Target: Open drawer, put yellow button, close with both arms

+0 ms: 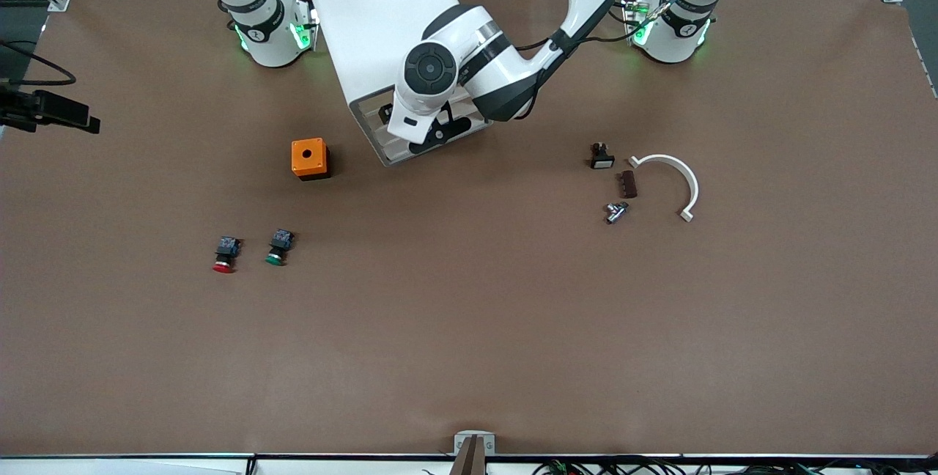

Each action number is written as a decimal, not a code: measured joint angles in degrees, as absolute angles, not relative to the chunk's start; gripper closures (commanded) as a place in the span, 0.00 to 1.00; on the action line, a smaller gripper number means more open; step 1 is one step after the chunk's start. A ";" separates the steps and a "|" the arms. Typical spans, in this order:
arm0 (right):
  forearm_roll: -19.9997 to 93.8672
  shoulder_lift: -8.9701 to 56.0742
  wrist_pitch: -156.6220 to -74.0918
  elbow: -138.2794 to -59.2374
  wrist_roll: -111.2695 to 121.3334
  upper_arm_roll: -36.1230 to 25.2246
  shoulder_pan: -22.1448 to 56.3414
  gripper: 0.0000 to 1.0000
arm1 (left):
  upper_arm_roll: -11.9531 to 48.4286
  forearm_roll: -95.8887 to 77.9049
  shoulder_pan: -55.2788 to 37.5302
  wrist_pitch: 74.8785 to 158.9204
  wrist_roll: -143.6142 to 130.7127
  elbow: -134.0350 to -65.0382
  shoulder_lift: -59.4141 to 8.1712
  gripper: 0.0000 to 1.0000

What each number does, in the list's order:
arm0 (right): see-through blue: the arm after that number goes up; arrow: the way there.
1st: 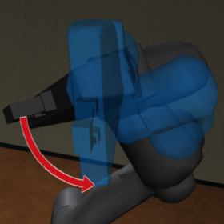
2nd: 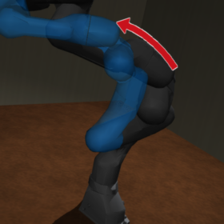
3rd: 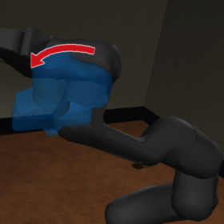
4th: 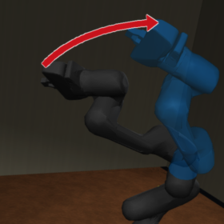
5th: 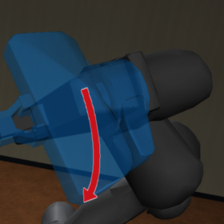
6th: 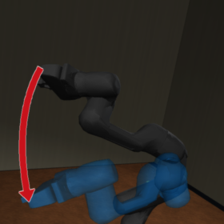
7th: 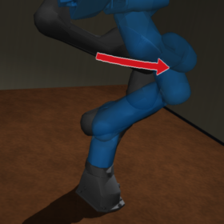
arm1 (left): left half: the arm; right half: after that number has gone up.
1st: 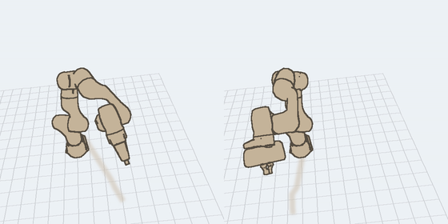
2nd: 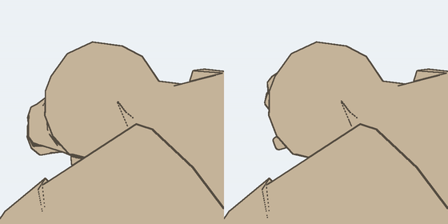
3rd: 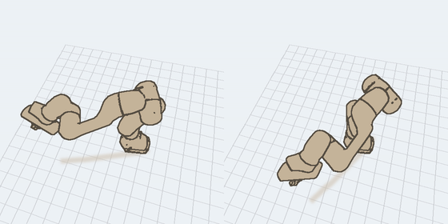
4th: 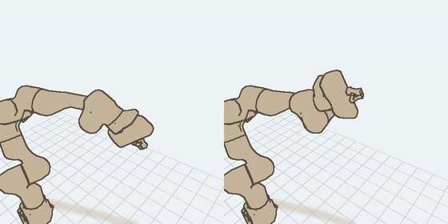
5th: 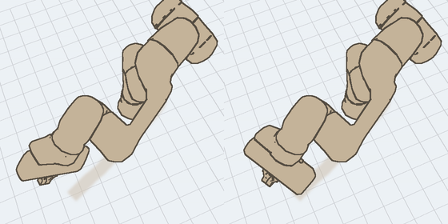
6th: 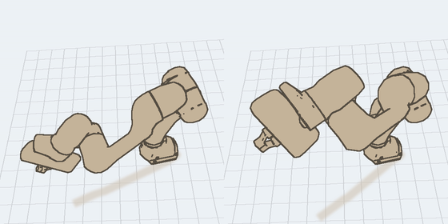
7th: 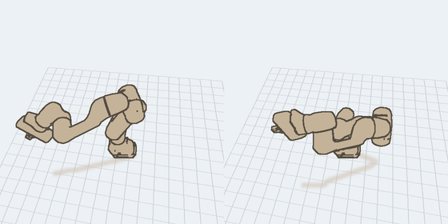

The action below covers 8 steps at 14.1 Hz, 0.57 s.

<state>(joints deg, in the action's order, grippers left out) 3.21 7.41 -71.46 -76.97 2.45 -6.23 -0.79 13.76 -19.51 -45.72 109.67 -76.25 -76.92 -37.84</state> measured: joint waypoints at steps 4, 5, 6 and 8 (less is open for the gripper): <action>3.76 5.58 -74.67 -77.44 3.06 -5.80 -0.27 0.00 | 13.47 -19.84 -45.09 110.09 -76.46 -76.74 -37.83 0.00; 3.72 4.56 -76.02 -78.28 3.05 -5.65 0.49 0.00 | 13.35 -19.85 -44.40 110.17 -76.59 -76.52 -37.75 0.00; 3.57 3.37 -77.65 -79.63 3.05 -5.62 1.10 0.00 | 13.31 -19.86 -43.44 110.18 -76.59 -76.35 -37.63 0.00; 3.27 0.89 -80.56 -82.97 3.05 -5.61 1.86 0.00 | 13.23 -19.86 -41.12 110.20 -76.59 -75.92 -37.29 0.00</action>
<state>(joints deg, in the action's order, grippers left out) 3.27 0.89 -80.56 -82.97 3.05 -5.61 1.86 13.23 -19.86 -41.12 110.20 -76.59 -75.92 -37.29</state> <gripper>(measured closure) 0.000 0.000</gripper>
